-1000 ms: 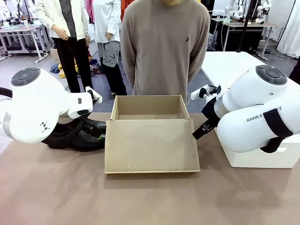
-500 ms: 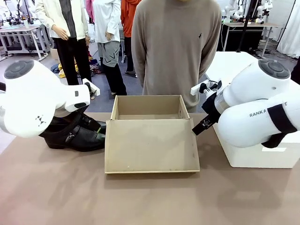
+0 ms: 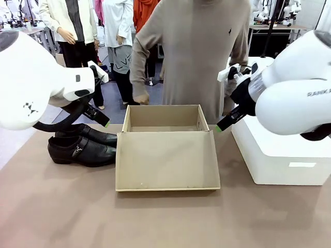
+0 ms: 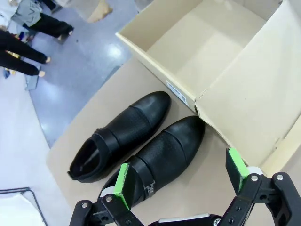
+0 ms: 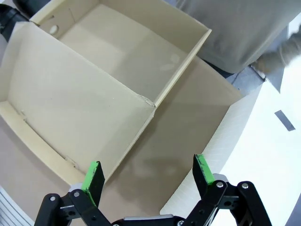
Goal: Pack the shoes into the box.
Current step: Place one shoe of the Shoes into the Shoes Box.
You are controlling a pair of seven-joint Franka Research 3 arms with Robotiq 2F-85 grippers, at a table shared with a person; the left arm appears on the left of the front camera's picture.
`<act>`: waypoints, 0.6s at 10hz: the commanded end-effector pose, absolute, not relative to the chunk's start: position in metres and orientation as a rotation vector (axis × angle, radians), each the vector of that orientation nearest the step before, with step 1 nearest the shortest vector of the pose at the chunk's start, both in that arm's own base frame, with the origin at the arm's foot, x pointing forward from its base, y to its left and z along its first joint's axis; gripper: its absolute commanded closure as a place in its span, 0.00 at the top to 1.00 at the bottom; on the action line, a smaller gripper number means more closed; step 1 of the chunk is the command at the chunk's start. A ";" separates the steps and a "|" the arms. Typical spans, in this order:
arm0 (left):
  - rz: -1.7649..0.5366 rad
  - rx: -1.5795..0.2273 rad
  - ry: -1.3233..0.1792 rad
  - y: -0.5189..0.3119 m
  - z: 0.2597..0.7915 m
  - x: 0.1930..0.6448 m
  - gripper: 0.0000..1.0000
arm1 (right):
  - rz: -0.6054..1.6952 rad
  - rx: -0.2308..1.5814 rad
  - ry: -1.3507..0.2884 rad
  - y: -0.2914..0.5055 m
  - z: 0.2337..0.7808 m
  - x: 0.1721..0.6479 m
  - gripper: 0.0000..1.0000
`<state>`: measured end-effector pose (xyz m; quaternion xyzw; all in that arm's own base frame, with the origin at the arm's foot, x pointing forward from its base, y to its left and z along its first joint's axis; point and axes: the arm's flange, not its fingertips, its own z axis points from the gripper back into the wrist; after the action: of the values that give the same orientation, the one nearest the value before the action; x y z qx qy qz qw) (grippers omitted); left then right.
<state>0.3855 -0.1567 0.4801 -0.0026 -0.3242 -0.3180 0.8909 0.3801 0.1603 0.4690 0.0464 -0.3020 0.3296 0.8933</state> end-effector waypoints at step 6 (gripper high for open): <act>-1.079 -0.186 -0.717 -0.106 0.535 0.366 1.00 | 0.953 0.347 -0.753 0.085 0.528 0.357 1.00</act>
<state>0.3644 -0.1278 0.5257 -0.0555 -0.3342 -0.4811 0.8086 0.3583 0.1012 0.5274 0.1284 -0.3442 0.4196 0.8300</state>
